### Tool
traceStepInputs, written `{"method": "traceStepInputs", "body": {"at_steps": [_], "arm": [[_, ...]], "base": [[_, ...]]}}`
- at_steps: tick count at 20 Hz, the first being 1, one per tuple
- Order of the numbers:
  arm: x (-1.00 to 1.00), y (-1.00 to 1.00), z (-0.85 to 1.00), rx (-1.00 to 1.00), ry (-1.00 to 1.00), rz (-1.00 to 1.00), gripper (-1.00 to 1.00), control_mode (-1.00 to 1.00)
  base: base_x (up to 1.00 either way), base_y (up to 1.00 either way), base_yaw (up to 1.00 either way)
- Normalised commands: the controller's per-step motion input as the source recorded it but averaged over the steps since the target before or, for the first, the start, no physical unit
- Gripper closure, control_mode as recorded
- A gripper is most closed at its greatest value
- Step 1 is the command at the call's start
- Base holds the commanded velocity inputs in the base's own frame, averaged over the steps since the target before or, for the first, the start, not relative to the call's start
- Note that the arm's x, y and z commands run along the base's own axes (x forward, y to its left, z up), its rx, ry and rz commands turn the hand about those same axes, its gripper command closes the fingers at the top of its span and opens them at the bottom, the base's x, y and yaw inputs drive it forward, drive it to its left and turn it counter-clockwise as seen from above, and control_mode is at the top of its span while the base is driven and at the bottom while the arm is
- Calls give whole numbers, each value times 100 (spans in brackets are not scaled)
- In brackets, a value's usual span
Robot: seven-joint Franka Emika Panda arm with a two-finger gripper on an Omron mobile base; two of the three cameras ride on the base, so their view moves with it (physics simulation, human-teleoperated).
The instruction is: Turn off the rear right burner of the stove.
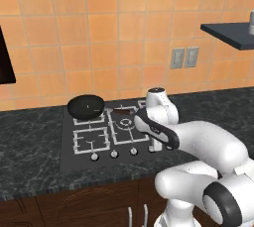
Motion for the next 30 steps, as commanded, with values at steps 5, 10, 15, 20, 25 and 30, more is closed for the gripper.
{"method": "traceStepInputs", "body": {"at_steps": [5,10,15,20,25,30], "arm": [[19,1,-15,0,0,2,-100,-100],[9,5,-4,-1,-2,0,-100,-100],[0,0,-25,0,-7,1,-100,-100],[5,0,-41,0,0,4,-100,-100],[22,0,-20,0,0,2,-100,-100],[25,0,-1,0,1,0,-100,-100]], "base": [[0,0,0],[0,0,0],[0,0,0],[0,0,0],[0,0,0],[0,0,0]]}}
